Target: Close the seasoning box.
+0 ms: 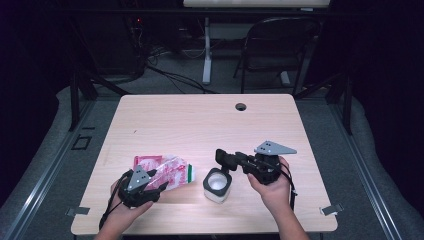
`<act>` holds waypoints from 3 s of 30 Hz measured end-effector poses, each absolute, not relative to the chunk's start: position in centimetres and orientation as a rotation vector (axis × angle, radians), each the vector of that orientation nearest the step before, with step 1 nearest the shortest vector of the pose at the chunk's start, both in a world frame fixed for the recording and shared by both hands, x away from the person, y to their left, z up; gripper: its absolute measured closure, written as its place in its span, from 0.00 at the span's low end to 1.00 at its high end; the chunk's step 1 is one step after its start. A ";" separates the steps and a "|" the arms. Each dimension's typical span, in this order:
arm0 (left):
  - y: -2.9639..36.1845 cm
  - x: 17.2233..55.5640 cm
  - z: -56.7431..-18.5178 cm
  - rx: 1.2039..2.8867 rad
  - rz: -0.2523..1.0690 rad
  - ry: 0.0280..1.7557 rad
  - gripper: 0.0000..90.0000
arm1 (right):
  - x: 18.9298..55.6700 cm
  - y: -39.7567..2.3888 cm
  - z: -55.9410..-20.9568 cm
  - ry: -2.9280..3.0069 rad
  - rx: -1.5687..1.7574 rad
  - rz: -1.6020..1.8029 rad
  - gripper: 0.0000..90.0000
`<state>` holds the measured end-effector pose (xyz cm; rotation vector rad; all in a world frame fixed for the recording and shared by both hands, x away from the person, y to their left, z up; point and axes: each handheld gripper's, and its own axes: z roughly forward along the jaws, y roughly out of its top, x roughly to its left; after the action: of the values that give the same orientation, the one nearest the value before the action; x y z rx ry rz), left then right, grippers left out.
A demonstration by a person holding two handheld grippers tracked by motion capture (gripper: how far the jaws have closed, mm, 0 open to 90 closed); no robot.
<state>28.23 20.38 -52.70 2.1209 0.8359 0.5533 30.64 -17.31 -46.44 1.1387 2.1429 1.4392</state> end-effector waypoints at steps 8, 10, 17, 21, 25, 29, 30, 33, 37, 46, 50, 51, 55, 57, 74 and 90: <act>20.3 28.3 -52.6 2.112 0.570 0.823 0.46 | 30.3 -16.8 -46.5 2.154 1.114 1.456 0.88; 20.2 28.3 -52.6 2.108 0.570 0.826 0.46 | 30.2 -16.6 -46.6 2.163 1.106 1.463 0.88; 20.1 28.4 -52.4 2.097 0.588 0.818 0.47 | 29.7 -15.7 -46.9 2.209 1.045 1.456 0.85; 20.1 28.5 -52.4 2.086 0.592 0.823 0.48 | 29.4 -15.0 -47.3 2.228 1.024 1.449 0.83; 20.0 28.6 -52.3 2.090 0.588 0.814 0.48 | 29.1 -14.5 -47.5 2.249 1.001 1.431 0.82; 19.8 28.7 -52.4 2.088 0.586 0.811 0.48 | 28.9 -14.3 -47.6 2.253 0.993 1.427 0.82; 19.8 28.7 -52.3 2.087 0.586 0.810 0.48 | 28.9 -14.3 -47.6 2.257 0.991 1.426 0.81; 19.8 28.7 -52.3 2.084 0.587 0.807 0.49 | 28.8 -14.2 -47.6 2.263 0.989 1.424 0.81; 19.6 28.6 -52.2 2.086 0.579 0.797 0.49 | 28.7 -14.1 -47.7 2.272 0.983 1.420 0.80; 19.3 28.5 -52.2 2.085 0.576 0.790 0.49 | 28.6 -13.9 -47.8 2.286 0.970 1.418 0.79; 19.3 28.6 -52.2 2.089 0.574 0.789 0.49 | 28.5 -13.7 -47.9 2.297 0.963 1.409 0.78; 19.3 28.6 -52.2 2.092 0.574 0.789 0.49 | 28.5 -13.6 -48.0 2.300 0.960 1.410 0.78; 19.3 28.6 -52.2 2.090 0.575 0.787 0.49 | 28.4 -13.3 -48.1 2.319 0.951 1.394 0.76; 19.4 28.6 -52.2 2.088 0.577 0.789 0.49 | 28.3 -13.1 -48.2 2.322 0.942 1.388 0.76; 19.3 28.6 -52.3 2.092 0.576 0.786 0.49 | 28.0 -12.3 -48.8 2.361 0.898 1.345 0.74; 19.4 28.6 -52.3 2.093 0.574 0.789 0.49 | 27.8 -11.8 -49.1 2.388 0.873 1.309 0.75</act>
<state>28.60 19.41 -52.28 2.0934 0.7886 0.5745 27.80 -11.84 -49.15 0.8733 2.3877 1.3086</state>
